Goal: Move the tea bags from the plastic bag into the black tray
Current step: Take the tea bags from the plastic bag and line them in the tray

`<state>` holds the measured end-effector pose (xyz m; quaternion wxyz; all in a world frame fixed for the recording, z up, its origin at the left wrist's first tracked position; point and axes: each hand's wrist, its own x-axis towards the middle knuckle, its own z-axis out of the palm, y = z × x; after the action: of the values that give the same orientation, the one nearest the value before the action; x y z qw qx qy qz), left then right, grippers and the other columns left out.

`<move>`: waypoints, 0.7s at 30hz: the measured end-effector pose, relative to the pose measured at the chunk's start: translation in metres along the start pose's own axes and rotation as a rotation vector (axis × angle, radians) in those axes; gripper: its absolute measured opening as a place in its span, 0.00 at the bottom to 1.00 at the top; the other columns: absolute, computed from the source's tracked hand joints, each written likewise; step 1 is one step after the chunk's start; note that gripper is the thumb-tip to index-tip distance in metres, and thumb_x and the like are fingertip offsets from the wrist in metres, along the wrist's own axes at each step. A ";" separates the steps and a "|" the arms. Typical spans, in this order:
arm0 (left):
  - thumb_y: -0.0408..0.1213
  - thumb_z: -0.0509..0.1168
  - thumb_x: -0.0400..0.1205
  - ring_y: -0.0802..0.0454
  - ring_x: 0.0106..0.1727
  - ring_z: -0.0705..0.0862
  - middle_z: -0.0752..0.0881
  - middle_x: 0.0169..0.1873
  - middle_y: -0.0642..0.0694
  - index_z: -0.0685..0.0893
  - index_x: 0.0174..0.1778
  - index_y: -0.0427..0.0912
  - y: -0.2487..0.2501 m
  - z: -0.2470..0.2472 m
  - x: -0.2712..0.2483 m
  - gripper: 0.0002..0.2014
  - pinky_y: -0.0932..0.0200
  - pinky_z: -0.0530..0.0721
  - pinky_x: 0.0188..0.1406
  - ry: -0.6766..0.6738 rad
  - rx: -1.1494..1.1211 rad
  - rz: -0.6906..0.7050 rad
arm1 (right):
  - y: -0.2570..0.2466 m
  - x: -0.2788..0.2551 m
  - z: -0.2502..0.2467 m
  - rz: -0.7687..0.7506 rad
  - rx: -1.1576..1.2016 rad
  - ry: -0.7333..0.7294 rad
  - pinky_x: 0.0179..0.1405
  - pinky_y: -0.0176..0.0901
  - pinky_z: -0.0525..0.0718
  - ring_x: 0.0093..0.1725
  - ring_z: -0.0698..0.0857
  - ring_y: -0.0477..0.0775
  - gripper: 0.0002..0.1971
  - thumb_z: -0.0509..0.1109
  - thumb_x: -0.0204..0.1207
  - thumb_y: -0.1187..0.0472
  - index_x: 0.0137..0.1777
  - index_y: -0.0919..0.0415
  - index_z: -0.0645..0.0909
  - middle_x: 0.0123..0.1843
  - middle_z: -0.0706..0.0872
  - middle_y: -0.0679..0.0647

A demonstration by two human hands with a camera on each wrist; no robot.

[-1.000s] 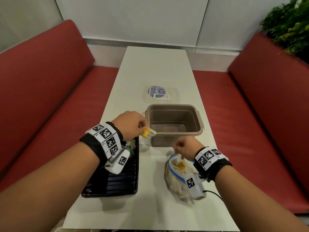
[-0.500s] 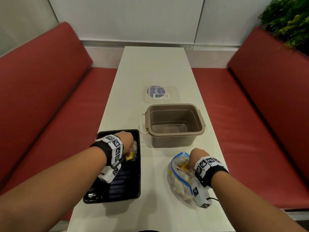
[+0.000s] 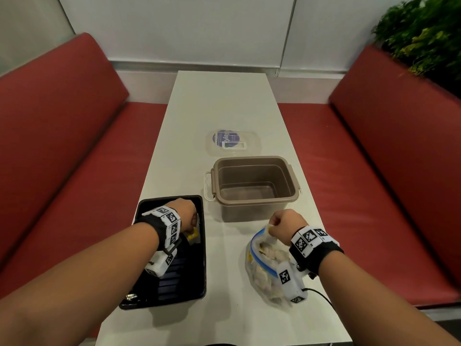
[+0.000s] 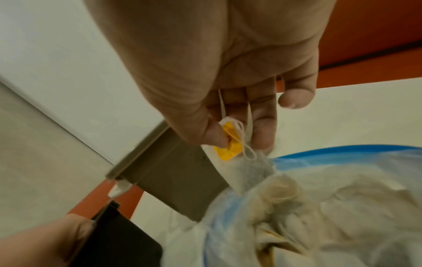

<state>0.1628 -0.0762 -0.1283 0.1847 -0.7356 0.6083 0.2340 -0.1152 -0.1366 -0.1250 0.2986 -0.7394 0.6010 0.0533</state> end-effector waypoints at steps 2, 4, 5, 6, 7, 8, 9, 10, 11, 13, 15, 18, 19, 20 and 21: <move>0.44 0.78 0.71 0.50 0.47 0.87 0.89 0.45 0.51 0.91 0.48 0.50 -0.006 -0.007 -0.001 0.11 0.59 0.85 0.48 0.039 -0.049 -0.009 | -0.004 -0.003 -0.005 -0.075 0.050 0.009 0.41 0.41 0.82 0.43 0.87 0.53 0.07 0.71 0.74 0.61 0.37 0.49 0.83 0.39 0.87 0.49; 0.45 0.77 0.72 0.50 0.48 0.87 0.90 0.46 0.51 0.91 0.49 0.50 -0.011 -0.020 -0.009 0.11 0.58 0.85 0.48 0.095 -0.101 -0.025 | -0.011 -0.008 -0.013 -0.154 0.119 0.011 0.43 0.41 0.84 0.41 0.87 0.51 0.09 0.71 0.76 0.61 0.37 0.46 0.83 0.36 0.87 0.46; 0.45 0.77 0.73 0.51 0.47 0.87 0.90 0.45 0.51 0.91 0.47 0.49 -0.013 -0.028 -0.014 0.09 0.58 0.85 0.47 0.118 -0.117 -0.030 | -0.015 -0.011 -0.017 -0.188 0.162 0.012 0.43 0.41 0.85 0.40 0.87 0.49 0.08 0.72 0.77 0.61 0.40 0.47 0.85 0.36 0.88 0.46; 0.46 0.76 0.73 0.51 0.46 0.87 0.90 0.43 0.50 0.91 0.44 0.48 -0.014 -0.038 -0.022 0.08 0.58 0.85 0.46 0.145 -0.131 -0.025 | -0.020 -0.014 -0.021 -0.217 0.208 0.015 0.43 0.40 0.86 0.38 0.87 0.47 0.05 0.73 0.77 0.61 0.43 0.50 0.87 0.37 0.89 0.47; 0.47 0.76 0.73 0.51 0.45 0.87 0.90 0.41 0.50 0.91 0.41 0.47 -0.013 -0.047 -0.030 0.08 0.57 0.85 0.45 0.181 -0.153 -0.009 | -0.025 -0.016 -0.024 -0.244 0.248 0.022 0.43 0.39 0.87 0.38 0.88 0.47 0.04 0.74 0.77 0.62 0.46 0.52 0.88 0.39 0.90 0.49; 0.49 0.76 0.73 0.52 0.43 0.87 0.90 0.38 0.51 0.91 0.39 0.47 -0.010 -0.055 -0.039 0.09 0.57 0.85 0.45 0.232 -0.191 0.022 | -0.032 -0.019 -0.027 -0.271 0.277 0.037 0.45 0.40 0.88 0.39 0.88 0.47 0.05 0.75 0.76 0.64 0.49 0.54 0.88 0.40 0.90 0.51; 0.51 0.76 0.73 0.55 0.41 0.87 0.89 0.36 0.53 0.91 0.38 0.47 -0.005 -0.062 -0.047 0.10 0.58 0.85 0.44 0.286 -0.245 0.074 | -0.039 -0.020 -0.029 -0.293 0.306 0.055 0.48 0.42 0.89 0.40 0.87 0.48 0.08 0.77 0.73 0.66 0.50 0.55 0.87 0.42 0.90 0.51; 0.52 0.77 0.73 0.59 0.40 0.85 0.88 0.34 0.56 0.91 0.38 0.49 0.002 -0.066 -0.056 0.11 0.61 0.83 0.43 0.333 -0.309 0.143 | -0.046 -0.023 -0.031 -0.316 0.345 0.068 0.50 0.46 0.89 0.41 0.86 0.50 0.11 0.78 0.71 0.69 0.51 0.56 0.86 0.42 0.88 0.51; 0.53 0.77 0.72 0.64 0.39 0.84 0.88 0.34 0.58 0.91 0.39 0.51 0.010 -0.069 -0.064 0.10 0.65 0.81 0.42 0.364 -0.368 0.219 | -0.053 -0.025 -0.033 -0.342 0.386 0.073 0.51 0.49 0.89 0.40 0.85 0.50 0.14 0.78 0.68 0.71 0.50 0.56 0.84 0.41 0.86 0.51; 0.53 0.78 0.71 0.69 0.37 0.83 0.88 0.36 0.58 0.91 0.43 0.53 0.027 -0.071 -0.075 0.10 0.71 0.76 0.39 0.387 -0.464 0.336 | -0.065 -0.028 -0.034 -0.403 0.440 0.074 0.47 0.51 0.90 0.37 0.84 0.51 0.17 0.79 0.65 0.74 0.46 0.54 0.80 0.39 0.85 0.52; 0.53 0.79 0.71 0.70 0.35 0.81 0.89 0.36 0.57 0.90 0.45 0.54 0.039 -0.069 -0.079 0.11 0.75 0.74 0.35 0.405 -0.508 0.379 | -0.074 -0.031 -0.033 -0.458 0.464 0.077 0.41 0.50 0.88 0.34 0.83 0.51 0.18 0.80 0.65 0.73 0.45 0.55 0.77 0.38 0.85 0.54; 0.50 0.77 0.73 0.65 0.34 0.80 0.85 0.32 0.58 0.90 0.44 0.53 0.045 -0.063 -0.079 0.08 0.74 0.70 0.31 0.448 -0.449 0.371 | -0.078 -0.034 -0.030 -0.501 0.506 0.074 0.36 0.44 0.86 0.31 0.82 0.49 0.18 0.81 0.65 0.70 0.47 0.57 0.75 0.39 0.87 0.56; 0.49 0.77 0.74 0.64 0.34 0.80 0.84 0.32 0.58 0.90 0.44 0.53 0.043 -0.060 -0.078 0.07 0.73 0.70 0.32 0.451 -0.429 0.361 | -0.077 -0.034 -0.029 -0.495 0.496 0.071 0.37 0.44 0.87 0.31 0.83 0.50 0.18 0.80 0.66 0.70 0.48 0.57 0.76 0.40 0.88 0.56; 0.48 0.77 0.75 0.64 0.34 0.80 0.84 0.32 0.58 0.90 0.44 0.53 0.040 -0.058 -0.077 0.07 0.71 0.70 0.32 0.442 -0.409 0.346 | -0.074 -0.032 -0.028 -0.478 0.465 0.074 0.40 0.46 0.88 0.34 0.85 0.51 0.16 0.79 0.67 0.70 0.49 0.58 0.77 0.41 0.90 0.55; 0.47 0.76 0.75 0.64 0.35 0.81 0.85 0.33 0.59 0.90 0.44 0.52 0.036 -0.056 -0.076 0.06 0.70 0.71 0.34 0.424 -0.384 0.324 | -0.068 -0.030 -0.027 -0.449 0.413 0.088 0.45 0.49 0.89 0.37 0.88 0.53 0.14 0.77 0.68 0.70 0.49 0.57 0.78 0.42 0.90 0.55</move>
<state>0.1227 -0.0529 -0.0387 -0.1280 -0.6829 0.6871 0.2124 -0.0678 -0.1180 -0.0645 0.4209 -0.7789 0.4330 -0.1693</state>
